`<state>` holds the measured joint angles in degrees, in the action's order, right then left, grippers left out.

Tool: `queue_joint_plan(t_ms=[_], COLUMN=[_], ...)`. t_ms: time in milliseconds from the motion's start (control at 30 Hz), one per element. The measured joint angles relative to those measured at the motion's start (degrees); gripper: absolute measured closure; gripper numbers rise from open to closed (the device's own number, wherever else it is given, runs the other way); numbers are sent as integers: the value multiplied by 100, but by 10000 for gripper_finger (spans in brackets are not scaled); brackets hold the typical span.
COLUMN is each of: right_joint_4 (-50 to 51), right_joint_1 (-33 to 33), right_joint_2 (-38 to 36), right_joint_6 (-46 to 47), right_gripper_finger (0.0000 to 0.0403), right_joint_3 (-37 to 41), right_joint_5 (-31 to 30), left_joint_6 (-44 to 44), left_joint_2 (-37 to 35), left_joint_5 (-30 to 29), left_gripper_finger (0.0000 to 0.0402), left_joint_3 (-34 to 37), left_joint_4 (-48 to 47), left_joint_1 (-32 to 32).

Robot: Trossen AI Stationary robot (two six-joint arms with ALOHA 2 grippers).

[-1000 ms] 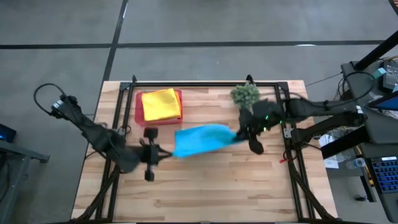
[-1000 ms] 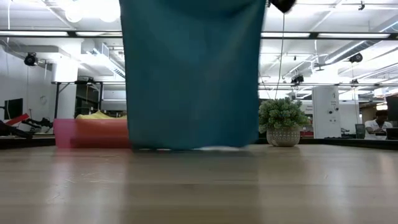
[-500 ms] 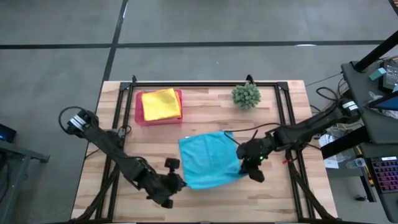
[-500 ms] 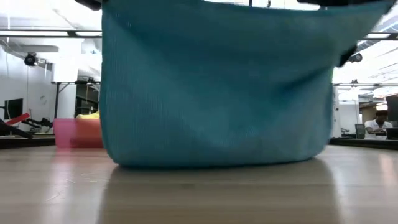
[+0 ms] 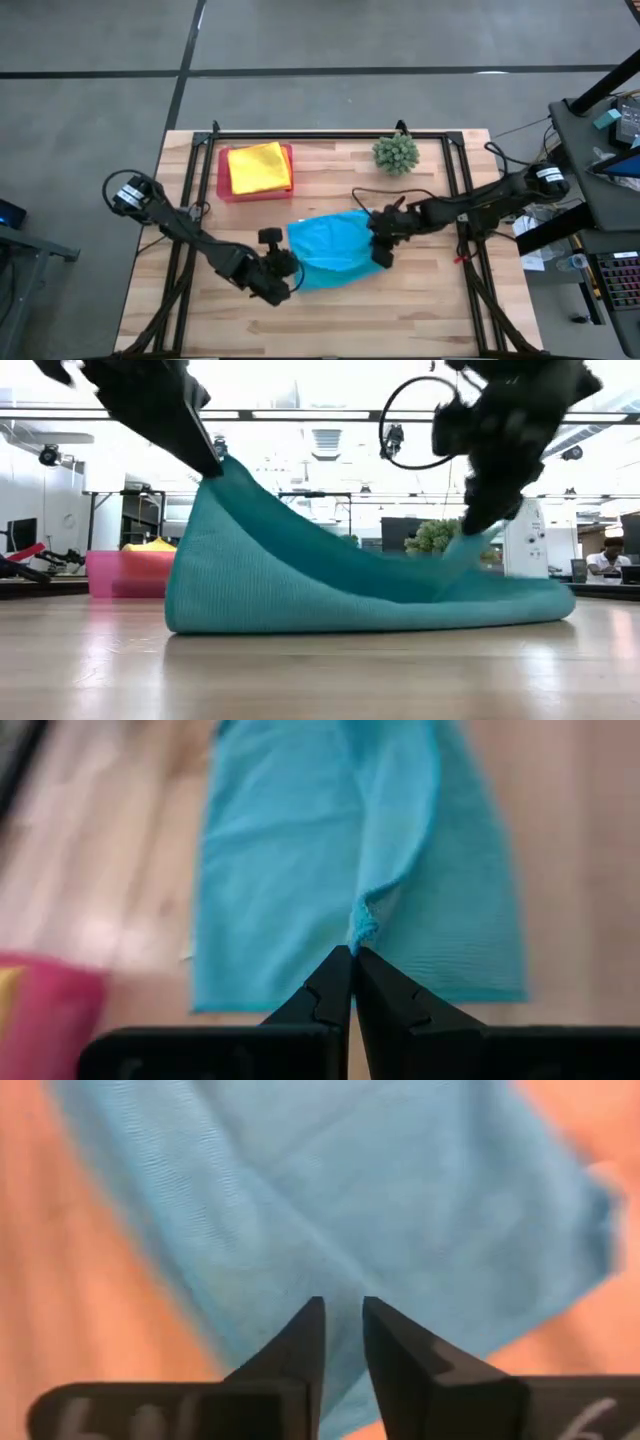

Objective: Fold microfiber towels
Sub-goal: Fold the blue towel

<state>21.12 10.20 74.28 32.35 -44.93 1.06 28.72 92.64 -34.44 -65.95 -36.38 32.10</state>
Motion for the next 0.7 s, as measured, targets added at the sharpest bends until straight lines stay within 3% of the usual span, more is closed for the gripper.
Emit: queue_joint_plan(t_ms=[200, 300, 467, 700], right_joint_4=[2, 9, 255, -193], right_joint_1=[-655, -789, -571, -86], right_joint_2=[159, 165, 72, 81], right_joint_6=[-398, -1050, -2798, -3130], right_gripper_finger=[309, 295, 280, 273], right_joint_3=[-2, -4, 109, 356], right_joint_5=[-411, -400, -124, 26], left_joint_6=[106, 236, 254, 256], left_joint_2=[0, 0, 0, -3], left_joint_5=[-140, -168, -112, 42], left_gripper_finger=[401, 401, 401, 401], left_joint_3=[187, 460, 873, 1038], left_joint_4=[-292, -254, 35, 257], left_joint_1=[-445, -643, -780, -784])
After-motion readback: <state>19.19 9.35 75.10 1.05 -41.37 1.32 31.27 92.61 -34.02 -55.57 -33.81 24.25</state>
